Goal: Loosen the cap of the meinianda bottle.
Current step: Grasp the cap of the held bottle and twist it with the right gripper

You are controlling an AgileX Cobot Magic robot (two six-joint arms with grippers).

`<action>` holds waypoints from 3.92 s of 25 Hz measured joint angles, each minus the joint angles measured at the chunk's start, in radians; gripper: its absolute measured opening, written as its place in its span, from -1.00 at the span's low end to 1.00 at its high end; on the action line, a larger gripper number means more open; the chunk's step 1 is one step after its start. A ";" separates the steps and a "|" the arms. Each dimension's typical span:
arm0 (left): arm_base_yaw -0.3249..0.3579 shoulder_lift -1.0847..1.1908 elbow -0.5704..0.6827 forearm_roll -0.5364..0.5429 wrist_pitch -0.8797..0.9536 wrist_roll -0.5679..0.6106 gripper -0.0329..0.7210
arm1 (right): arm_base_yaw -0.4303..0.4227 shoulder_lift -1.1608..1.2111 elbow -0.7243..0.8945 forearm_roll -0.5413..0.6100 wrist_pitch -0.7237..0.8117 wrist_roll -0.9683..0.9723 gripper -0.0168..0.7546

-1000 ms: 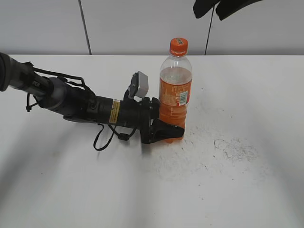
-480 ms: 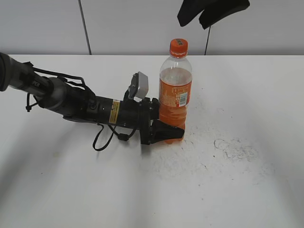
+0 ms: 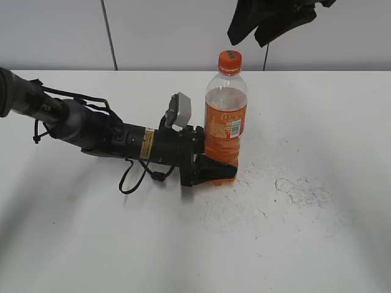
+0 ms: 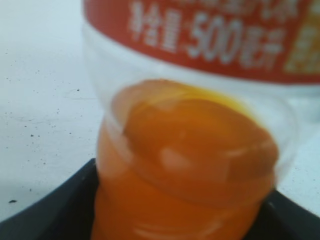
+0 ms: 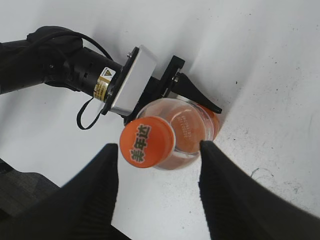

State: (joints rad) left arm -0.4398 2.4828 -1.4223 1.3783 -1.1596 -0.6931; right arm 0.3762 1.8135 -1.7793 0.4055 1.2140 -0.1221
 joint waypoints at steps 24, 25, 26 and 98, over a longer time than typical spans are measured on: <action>0.000 0.000 0.000 0.001 -0.001 -0.001 0.55 | 0.072 0.059 -0.001 -0.102 0.000 -0.058 -0.02; 0.000 0.000 -0.001 0.001 -0.001 -0.002 0.55 | 0.072 0.059 -0.001 -0.101 0.000 -0.075 -0.10; 0.000 0.000 -0.001 0.001 0.000 -0.003 0.55 | 0.072 0.059 -0.001 -0.100 0.000 -0.089 -0.21; 0.000 0.000 -0.003 0.009 -0.001 0.001 0.55 | 0.072 0.059 -0.003 -0.076 -0.014 -0.028 -0.20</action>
State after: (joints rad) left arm -0.4398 2.4828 -1.4256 1.3869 -1.1605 -0.6921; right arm 0.4478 1.8722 -1.7822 0.3296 1.1997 -0.1504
